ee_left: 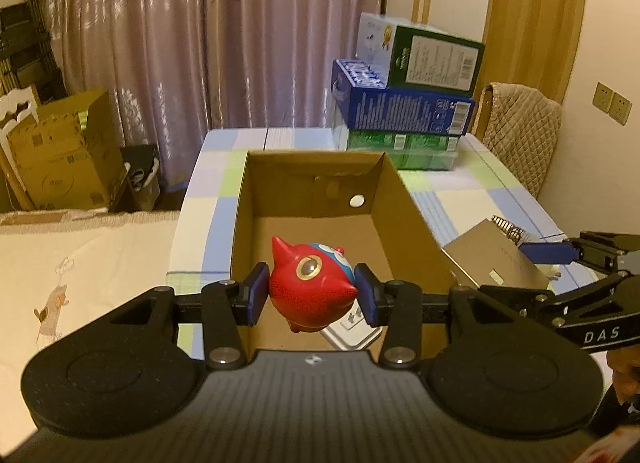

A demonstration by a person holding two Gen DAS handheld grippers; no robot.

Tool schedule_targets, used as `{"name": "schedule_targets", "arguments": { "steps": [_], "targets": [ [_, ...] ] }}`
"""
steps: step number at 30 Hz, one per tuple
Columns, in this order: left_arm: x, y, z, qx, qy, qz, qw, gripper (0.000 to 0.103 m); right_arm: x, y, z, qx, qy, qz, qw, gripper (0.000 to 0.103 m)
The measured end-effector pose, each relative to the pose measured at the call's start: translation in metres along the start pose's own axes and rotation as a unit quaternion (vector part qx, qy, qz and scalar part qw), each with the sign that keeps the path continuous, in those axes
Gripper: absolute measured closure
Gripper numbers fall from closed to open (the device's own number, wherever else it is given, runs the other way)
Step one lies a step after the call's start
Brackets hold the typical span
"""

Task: Organize rigid objects
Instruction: 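Carry the red figure and the TP-LINK plate over the cardboard box with both grippers, then lower the red figure into the box and open the left gripper while the right releases the plate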

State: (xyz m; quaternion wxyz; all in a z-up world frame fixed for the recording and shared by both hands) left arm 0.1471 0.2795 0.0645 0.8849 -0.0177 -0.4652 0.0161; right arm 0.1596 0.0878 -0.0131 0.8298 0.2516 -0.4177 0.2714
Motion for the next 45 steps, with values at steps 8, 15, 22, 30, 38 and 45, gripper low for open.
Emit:
{"name": "schedule_targets", "arguments": {
  "steps": [8, 15, 22, 30, 38, 45],
  "targets": [
    [-0.015, 0.007, -0.019, 0.002, 0.018, 0.005, 0.9998, 0.062, -0.005, 0.009, -0.02, 0.005, 0.013, 0.003, 1.0, 0.018],
    [-0.02, 0.01, -0.028, 0.004, 0.026, 0.007, 0.9996, 0.062, -0.01, 0.011, -0.029, 0.006, 0.022, 0.001, 1.0, 0.018],
    [-0.023, 0.011, -0.033, 0.003, 0.032, 0.007, 0.9995, 0.062, -0.012, 0.012, -0.031, 0.005, 0.025, 0.0, 1.0, 0.018],
    [-0.025, 0.012, -0.038, 0.002, 0.039, 0.005, 0.9992, 0.062, -0.013, 0.013, -0.034, 0.005, 0.026, -0.003, 1.0, 0.018],
    [-0.027, 0.016, -0.043, 0.004, 0.042, 0.007, 0.9991, 0.062, -0.014, 0.012, -0.037, 0.002, 0.029, -0.008, 1.0, 0.018],
    [-0.026, 0.018, -0.045, 0.005, 0.04, 0.014, 0.9991, 0.062, -0.015, 0.012, -0.037, 0.001, 0.029, -0.011, 1.0, 0.018]
  ]
}}
Point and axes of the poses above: each gripper's, at about its wrist camera, not at the fingertips, and z roughly against the way its jaws point, y to its left, x to its top, the point moved 1 cm from there along -z, roughly the way its jaws point, and after that the axes turned 5 degrees about -y, right-handed, at the moved point
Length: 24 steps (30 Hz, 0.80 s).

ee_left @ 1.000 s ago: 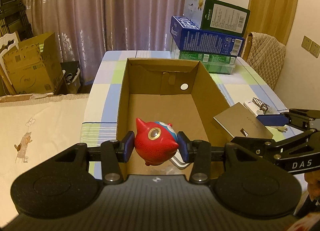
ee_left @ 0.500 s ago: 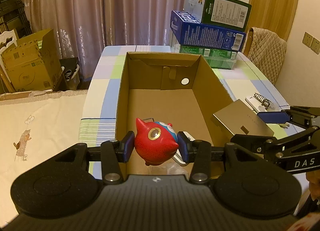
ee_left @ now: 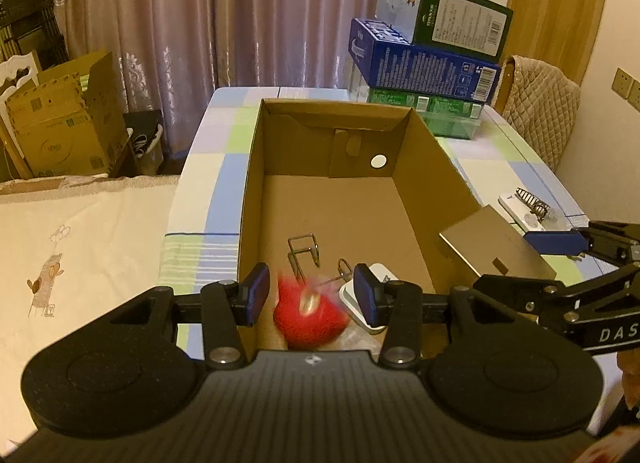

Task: Organize rigid objects
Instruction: 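Lower the red figure into the box and open the left gripper while the right releases the plate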

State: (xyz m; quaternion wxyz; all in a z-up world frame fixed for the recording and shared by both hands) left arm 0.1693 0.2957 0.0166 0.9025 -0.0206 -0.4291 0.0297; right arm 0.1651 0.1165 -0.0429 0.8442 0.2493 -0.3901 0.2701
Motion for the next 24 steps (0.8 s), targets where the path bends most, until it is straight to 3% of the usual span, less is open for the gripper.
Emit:
{"name": "schedule_targets", "arguments": {
  "steps": [24],
  "targets": [
    [0.004, 0.0, 0.015, 0.009, -0.015, 0.004, 0.9998, 0.062, 0.0, 0.003, -0.002, 0.006, -0.001, -0.01, 1.0, 0.018]
  ]
}}
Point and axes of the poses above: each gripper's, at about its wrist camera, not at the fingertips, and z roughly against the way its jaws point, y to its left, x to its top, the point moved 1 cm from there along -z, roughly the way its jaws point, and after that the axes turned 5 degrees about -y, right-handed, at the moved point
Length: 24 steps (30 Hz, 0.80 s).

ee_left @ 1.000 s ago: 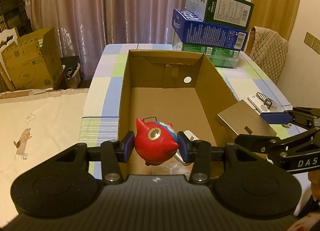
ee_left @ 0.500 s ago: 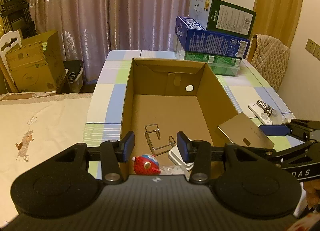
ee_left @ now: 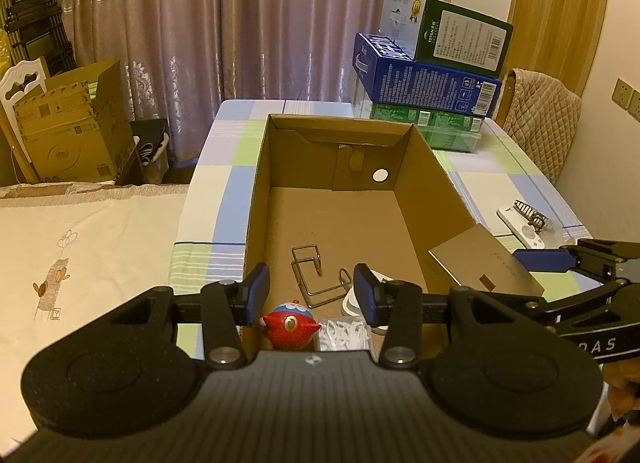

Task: Organize rigid objects
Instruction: 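Lower the red figure into the box and open the left gripper while the right releases the plate, then move both grippers back to the table toward the white plug and clear cup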

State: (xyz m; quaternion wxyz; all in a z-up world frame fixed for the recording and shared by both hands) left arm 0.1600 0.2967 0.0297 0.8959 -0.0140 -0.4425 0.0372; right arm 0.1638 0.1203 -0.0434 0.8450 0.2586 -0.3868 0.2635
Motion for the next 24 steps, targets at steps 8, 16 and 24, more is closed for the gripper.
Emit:
{"name": "schedule_targets", "arguments": {
  "steps": [8, 16, 24],
  "targets": [
    [-0.001, 0.001, 0.001, 0.001, -0.001, 0.003, 1.0, 0.062, 0.0, -0.002, 0.0, 0.0, -0.002, -0.004, 1.0, 0.018],
    [0.0, 0.002, 0.001, 0.002, -0.002, 0.003, 1.0, 0.062, 0.001, 0.001, -0.002, 0.01, -0.014, 0.001, 1.0, 0.018],
    [0.0, 0.0, 0.006, 0.001, -0.006, 0.007, 1.0, 0.062, 0.0, 0.0, 0.011, 0.007, -0.04, 0.021, 0.999, 0.015]
  ]
}}
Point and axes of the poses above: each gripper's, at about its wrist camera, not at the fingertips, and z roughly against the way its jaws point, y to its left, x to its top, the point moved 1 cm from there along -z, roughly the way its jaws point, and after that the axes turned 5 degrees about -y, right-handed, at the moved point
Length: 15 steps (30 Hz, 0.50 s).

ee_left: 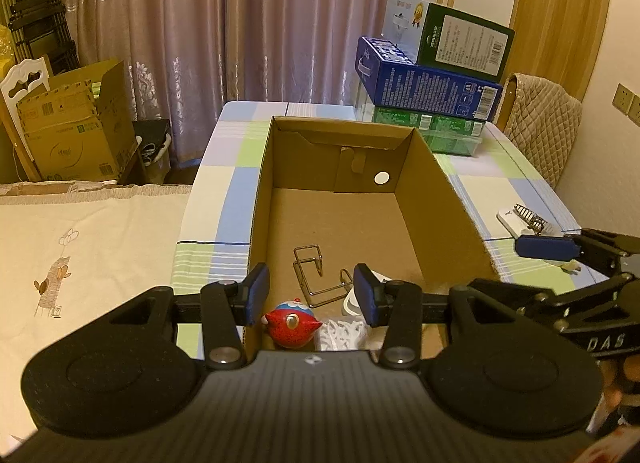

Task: Organize rigid objects
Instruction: 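Move both grippers back to the table toward the white plug and clear cup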

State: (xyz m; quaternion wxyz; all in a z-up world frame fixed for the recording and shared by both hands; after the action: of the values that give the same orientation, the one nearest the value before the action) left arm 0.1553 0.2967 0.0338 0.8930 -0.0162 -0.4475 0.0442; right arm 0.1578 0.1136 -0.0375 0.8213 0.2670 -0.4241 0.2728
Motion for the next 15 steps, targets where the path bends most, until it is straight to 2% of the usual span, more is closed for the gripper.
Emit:
{"name": "schedule_targets", "arguments": {
  "steps": [10, 15],
  "targets": [
    [0.006, -0.025, 0.019, -0.011, -0.02, -0.003, 0.9997, 0.062, -0.015, -0.045, 0.053, -0.05, -0.006, -0.061, 0.997, 0.015],
    [0.007, -0.047, 0.029, -0.019, -0.026, -0.01, 0.9994, 0.057, -0.022, -0.064, 0.091, -0.077, -0.016, -0.076, 0.994, 0.015]
  ]
}}
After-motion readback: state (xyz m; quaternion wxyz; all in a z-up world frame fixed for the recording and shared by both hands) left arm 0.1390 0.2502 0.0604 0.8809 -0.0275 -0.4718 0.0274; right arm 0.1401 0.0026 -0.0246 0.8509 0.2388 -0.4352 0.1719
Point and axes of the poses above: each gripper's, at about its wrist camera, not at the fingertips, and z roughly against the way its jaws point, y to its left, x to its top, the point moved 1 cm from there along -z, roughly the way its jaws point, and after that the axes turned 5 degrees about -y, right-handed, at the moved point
